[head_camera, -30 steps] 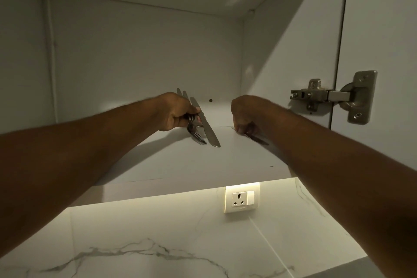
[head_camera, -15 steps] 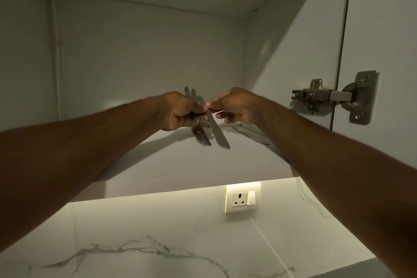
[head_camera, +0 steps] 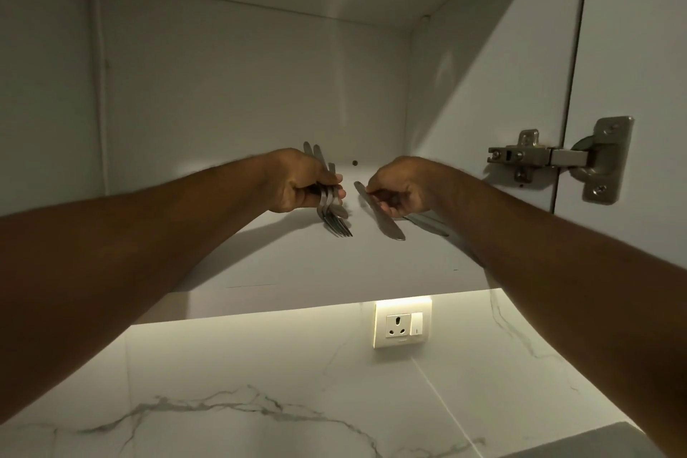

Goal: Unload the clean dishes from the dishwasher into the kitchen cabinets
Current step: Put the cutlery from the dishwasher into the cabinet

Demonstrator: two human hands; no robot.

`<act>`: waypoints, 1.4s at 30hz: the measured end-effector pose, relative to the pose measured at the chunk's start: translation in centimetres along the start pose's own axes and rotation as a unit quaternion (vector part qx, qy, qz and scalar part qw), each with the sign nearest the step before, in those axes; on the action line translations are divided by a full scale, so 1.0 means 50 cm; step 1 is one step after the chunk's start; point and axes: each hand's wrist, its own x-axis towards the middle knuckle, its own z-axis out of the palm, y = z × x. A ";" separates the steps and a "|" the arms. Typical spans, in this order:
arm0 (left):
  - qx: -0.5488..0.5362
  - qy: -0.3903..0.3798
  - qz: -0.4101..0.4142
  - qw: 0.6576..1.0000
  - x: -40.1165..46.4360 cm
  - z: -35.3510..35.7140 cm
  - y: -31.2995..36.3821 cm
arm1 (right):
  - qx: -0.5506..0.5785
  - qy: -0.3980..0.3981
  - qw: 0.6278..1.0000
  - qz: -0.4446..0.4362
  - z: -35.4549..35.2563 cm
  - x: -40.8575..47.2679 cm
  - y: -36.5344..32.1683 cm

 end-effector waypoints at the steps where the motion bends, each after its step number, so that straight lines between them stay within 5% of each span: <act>1: 0.003 0.004 -0.001 1.000 0.000 -0.002 0.000 | -0.002 -0.003 1.000 0.006 0.001 0.003 0.002; 8: 0.023 0.030 -0.003 0.999 0.002 -0.002 -0.001 | -0.158 0.007 0.987 -0.027 0.008 0.003 0.007; 11: 0.010 0.023 0.000 1.000 -0.004 -0.001 0.001 | -0.324 0.098 0.936 -0.096 0.002 -0.002 0.003; 18: 0.027 0.031 0.005 0.999 0.001 -0.004 0.003 | -0.297 0.055 0.950 -0.082 -0.004 0.017 0.006; 26: 0.017 0.009 0.016 1.000 -0.002 -0.002 0.003 | 0.003 -0.007 0.969 -0.245 0.006 -0.007 -0.017; 36: 0.045 -0.012 0.035 0.998 -0.001 0.004 0.003 | 0.009 0.008 0.976 -0.216 0.001 -0.020 -0.020; 42: 0.066 0.037 0.019 0.997 0.007 -0.017 -0.002 | 0.020 0.081 0.964 -0.251 -0.019 -0.017 -0.020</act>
